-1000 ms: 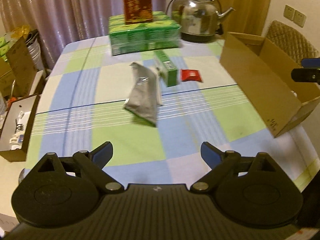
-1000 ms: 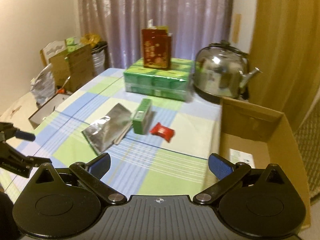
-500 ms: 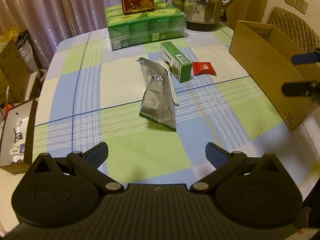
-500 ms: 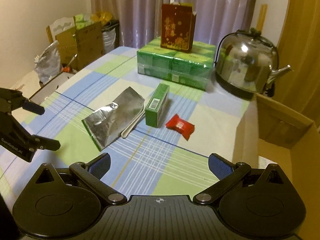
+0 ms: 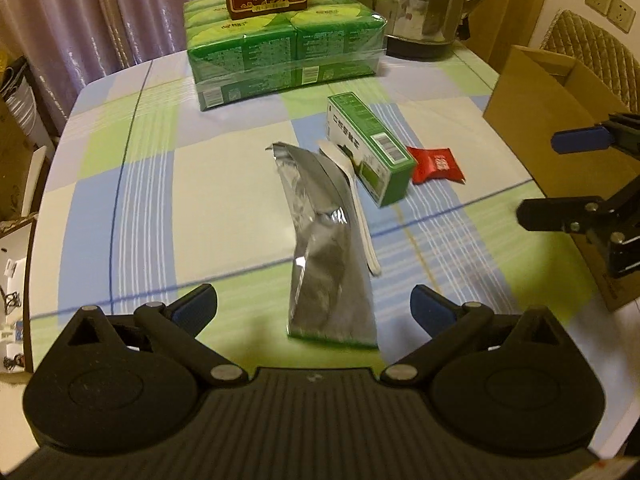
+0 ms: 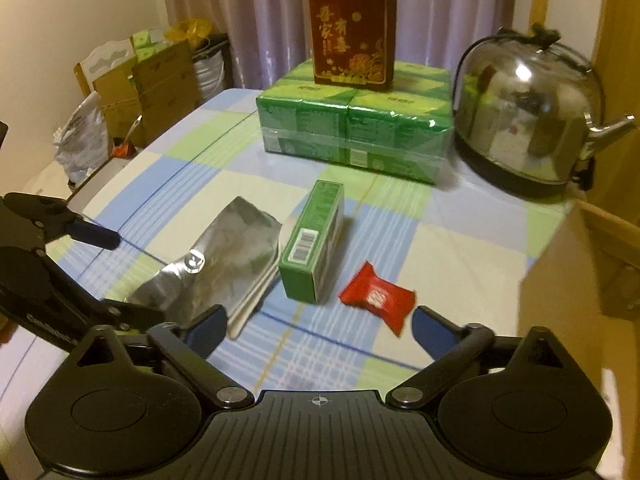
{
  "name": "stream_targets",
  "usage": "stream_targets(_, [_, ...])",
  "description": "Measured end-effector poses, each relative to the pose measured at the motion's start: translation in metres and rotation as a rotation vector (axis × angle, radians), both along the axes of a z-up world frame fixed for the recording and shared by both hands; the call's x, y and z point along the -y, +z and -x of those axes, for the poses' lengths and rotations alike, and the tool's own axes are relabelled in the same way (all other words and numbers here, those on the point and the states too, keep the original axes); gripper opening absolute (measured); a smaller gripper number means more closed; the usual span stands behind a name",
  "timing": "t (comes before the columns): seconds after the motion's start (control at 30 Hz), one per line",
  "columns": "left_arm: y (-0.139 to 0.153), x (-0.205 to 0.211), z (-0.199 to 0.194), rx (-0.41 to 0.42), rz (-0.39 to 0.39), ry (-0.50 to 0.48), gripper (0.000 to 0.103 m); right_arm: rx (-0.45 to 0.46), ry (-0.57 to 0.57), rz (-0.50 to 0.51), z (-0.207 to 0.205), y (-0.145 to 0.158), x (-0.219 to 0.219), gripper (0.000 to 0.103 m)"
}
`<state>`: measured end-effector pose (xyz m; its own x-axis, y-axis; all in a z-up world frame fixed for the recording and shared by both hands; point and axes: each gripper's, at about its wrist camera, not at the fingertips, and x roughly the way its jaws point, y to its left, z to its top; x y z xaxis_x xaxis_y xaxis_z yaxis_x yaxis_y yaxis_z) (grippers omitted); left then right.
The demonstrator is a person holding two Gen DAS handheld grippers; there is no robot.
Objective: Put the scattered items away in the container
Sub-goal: 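Grasp the green box with the right tool while the left tool grasps the silver foil packet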
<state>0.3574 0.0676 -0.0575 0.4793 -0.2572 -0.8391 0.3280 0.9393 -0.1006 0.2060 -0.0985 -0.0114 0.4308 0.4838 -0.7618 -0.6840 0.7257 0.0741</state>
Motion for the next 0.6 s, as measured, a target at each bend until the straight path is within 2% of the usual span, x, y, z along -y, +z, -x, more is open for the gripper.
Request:
stream_targets(0.2, [-0.016,0.007,-0.032,-0.021,0.004,-0.033,0.094,-0.027,-0.009,-0.016,-0.031,-0.015,-0.02,0.074])
stream_targets(0.43, [-0.033,0.01,-0.057,-0.067,0.022,-0.078,0.081,-0.096,-0.017,-0.041,-0.06,-0.028,-0.036,0.07])
stream_targets(0.6, [-0.044,0.009,-0.07,-0.121,0.042,-0.102,0.081,-0.15,-0.037,-0.053,-0.077,-0.038,-0.042,0.068])
